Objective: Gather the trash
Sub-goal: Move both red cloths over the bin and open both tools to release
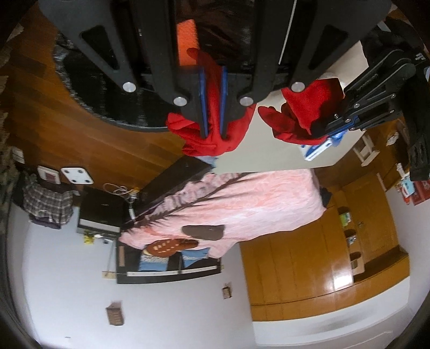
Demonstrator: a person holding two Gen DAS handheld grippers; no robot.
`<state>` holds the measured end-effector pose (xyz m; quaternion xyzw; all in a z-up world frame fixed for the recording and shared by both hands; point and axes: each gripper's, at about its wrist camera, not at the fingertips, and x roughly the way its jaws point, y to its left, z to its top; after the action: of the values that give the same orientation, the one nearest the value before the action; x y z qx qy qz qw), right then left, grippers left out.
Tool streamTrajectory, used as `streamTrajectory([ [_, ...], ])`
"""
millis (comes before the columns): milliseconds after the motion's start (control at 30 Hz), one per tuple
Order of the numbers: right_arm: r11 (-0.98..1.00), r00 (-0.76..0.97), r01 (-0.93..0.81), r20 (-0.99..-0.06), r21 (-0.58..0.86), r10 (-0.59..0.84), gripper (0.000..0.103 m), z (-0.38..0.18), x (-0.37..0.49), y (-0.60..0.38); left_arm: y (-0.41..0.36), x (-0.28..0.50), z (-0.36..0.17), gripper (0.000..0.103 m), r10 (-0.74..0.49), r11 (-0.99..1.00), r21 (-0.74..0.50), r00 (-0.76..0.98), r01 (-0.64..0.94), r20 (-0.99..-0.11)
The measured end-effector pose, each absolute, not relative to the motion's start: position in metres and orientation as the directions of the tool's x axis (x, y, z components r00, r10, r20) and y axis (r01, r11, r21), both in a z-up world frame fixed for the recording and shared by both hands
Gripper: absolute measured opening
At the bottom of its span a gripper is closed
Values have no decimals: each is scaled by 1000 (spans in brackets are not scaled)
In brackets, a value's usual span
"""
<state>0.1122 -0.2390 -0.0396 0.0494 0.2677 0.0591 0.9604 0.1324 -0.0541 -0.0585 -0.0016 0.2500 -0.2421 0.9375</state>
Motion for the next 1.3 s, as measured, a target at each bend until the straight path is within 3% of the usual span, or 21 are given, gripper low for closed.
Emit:
streamTrajectory([
  [633, 983, 826, 126, -563, 131, -31, 11, -75, 82, -330, -173, 138, -78, 6, -615, 760, -166, 611, 629, -499],
  [733, 981, 814, 140, -580, 131, -38, 11, -85, 82, -335, -178, 140, -85, 11, -616, 753, -167, 594, 636, -518],
  [800, 980, 806, 150, -591, 129, -46, 23, -90, 83, -338, -179, 141, -90, 40, -608, 757, -169, 586, 631, -536],
  [867, 977, 800, 164, -597, 134, -52, 32, -95, 82, -342, -175, 142, -93, 44, -606, 758, -175, 581, 628, -543],
  [900, 976, 800, 168, -598, 136, -54, 44, -97, 81, -342, -174, 143, -95, 49, -606, 757, -181, 571, 628, -553],
  [933, 975, 799, 176, -598, 135, -61, 50, -99, 79, -343, -173, 144, -96, 51, -603, 760, -183, 570, 624, -559],
  [1033, 972, 805, 190, -589, 137, -74, 65, -99, 75, -346, -166, 145, -97, 54, -582, 778, -178, 586, 602, -564],
  [1100, 971, 812, 197, -577, 136, -83, 82, -97, 72, -344, -156, 145, -96, 66, -560, 799, -167, 614, 578, -556],
  [1167, 971, 821, 198, -564, 133, -90, 94, -94, 70, -341, -144, 144, -93, 74, -539, 818, -157, 644, 553, -543],
  [1300, 975, 833, 180, -547, 130, -81, 96, -86, 70, -331, -115, 145, -87, 87, -488, 857, -143, 689, 496, -535],
])
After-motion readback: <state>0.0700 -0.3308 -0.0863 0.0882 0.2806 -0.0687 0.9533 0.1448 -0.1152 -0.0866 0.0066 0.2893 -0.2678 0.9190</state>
